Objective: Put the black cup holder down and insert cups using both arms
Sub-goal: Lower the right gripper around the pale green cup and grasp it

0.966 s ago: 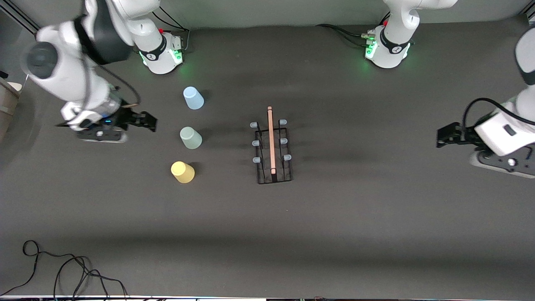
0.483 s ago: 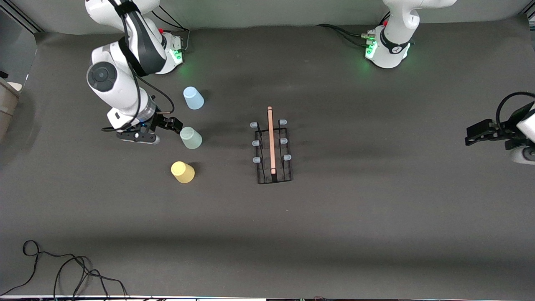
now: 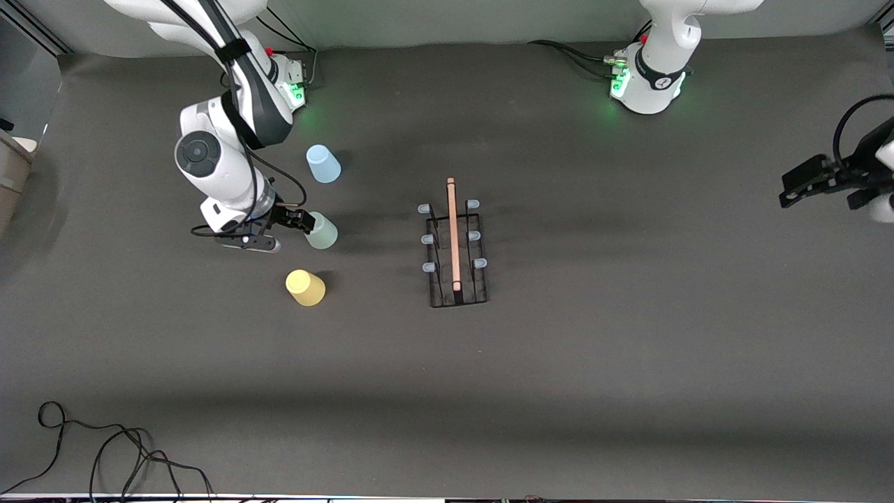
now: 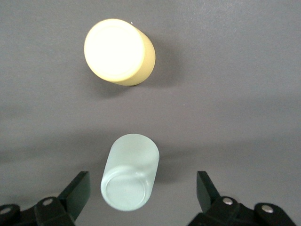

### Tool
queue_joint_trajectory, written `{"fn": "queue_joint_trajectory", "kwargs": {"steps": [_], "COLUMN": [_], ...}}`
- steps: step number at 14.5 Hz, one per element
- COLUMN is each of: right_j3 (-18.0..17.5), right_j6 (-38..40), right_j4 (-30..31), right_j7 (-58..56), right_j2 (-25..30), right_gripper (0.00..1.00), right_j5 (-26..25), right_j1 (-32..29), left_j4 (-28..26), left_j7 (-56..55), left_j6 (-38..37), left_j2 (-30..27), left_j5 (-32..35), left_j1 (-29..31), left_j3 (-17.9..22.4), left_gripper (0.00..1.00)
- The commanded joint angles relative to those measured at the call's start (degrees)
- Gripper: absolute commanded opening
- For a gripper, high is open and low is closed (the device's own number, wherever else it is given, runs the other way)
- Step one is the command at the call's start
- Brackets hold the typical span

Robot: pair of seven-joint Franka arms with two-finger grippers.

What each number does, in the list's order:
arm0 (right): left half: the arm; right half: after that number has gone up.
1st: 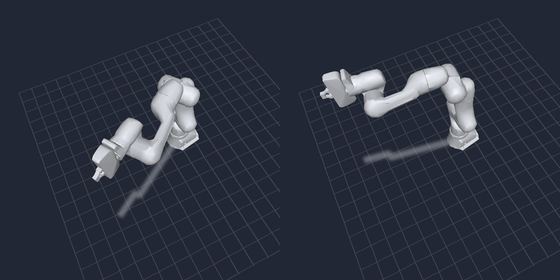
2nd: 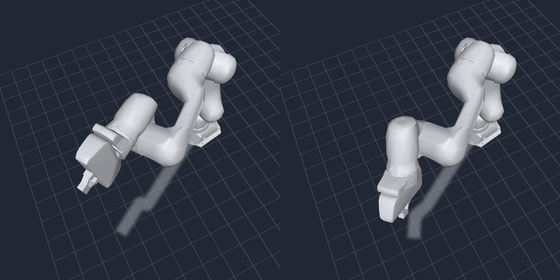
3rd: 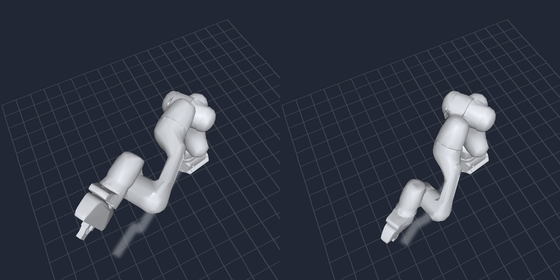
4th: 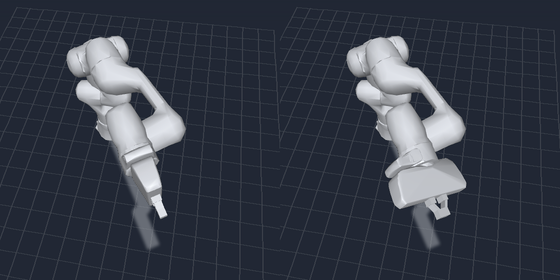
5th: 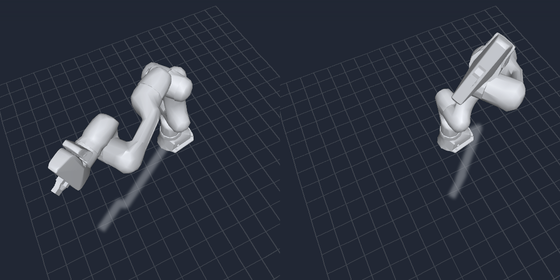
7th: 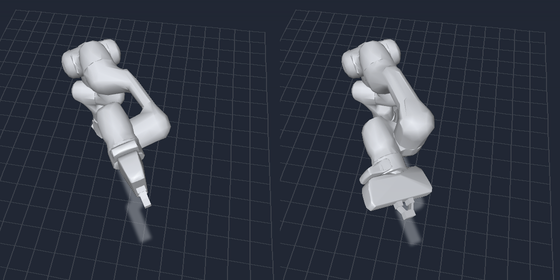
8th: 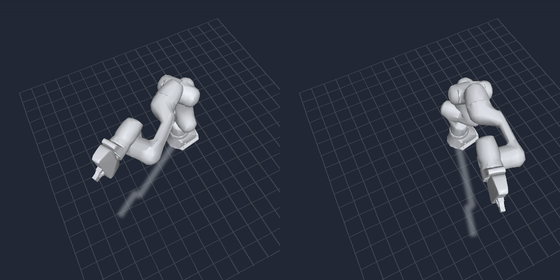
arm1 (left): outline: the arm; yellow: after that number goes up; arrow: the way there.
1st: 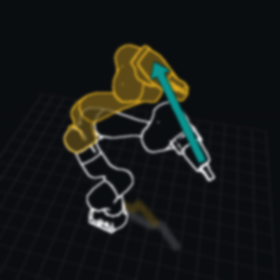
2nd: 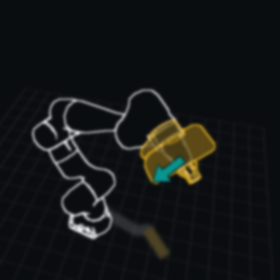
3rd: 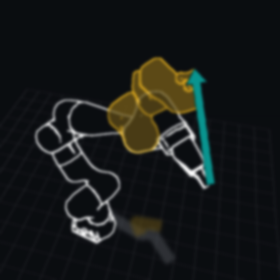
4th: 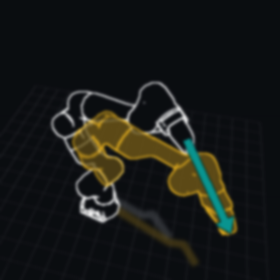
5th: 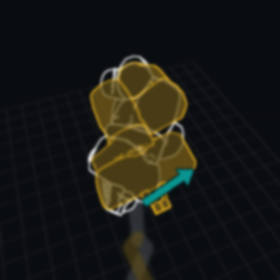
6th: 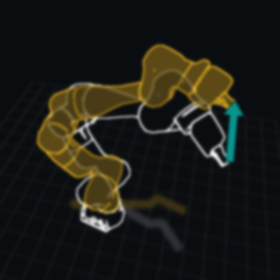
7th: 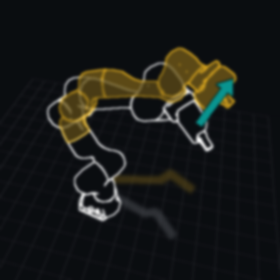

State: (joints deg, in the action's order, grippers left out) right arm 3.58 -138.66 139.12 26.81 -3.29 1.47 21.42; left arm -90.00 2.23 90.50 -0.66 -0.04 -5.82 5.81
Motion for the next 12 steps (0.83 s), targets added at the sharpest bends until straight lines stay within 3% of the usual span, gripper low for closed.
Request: {"fn": "queue_joint_trajectory", "kwargs": {"steps": [1, 4, 12], "right_j3": [0.20, 0.37, 0.37], "right_j6": [-3.80, -7.32, -8.29], "right_j4": [0.71, 0.98, 0.89], "right_j7": [1.14, 1.14, 0.26], "right_j2": [-2.50, -5.14, -8.92], "right_gripper": [1.00, 1.00, 1.00], "right_j5": [0.99, 5.01, 5.29], "right_j1": [0.82, 3.63, 3.63], "left_j4": [-2.28, -2.28, -1.93], "left_j7": [-0.39, -0.13, 0.14], "left_j6": [2.74, 2.93, 3.81], "left_j2": [-1.01, -0.39, 1.89], "left_j5": [1.27, 1.27, 0.48], "left_j1": [0.37, 0.37, 0.28], "left_j3": [0.69, 0.69, 0.51], "left_gripper": [1.00, 1.00, 1.00]}}
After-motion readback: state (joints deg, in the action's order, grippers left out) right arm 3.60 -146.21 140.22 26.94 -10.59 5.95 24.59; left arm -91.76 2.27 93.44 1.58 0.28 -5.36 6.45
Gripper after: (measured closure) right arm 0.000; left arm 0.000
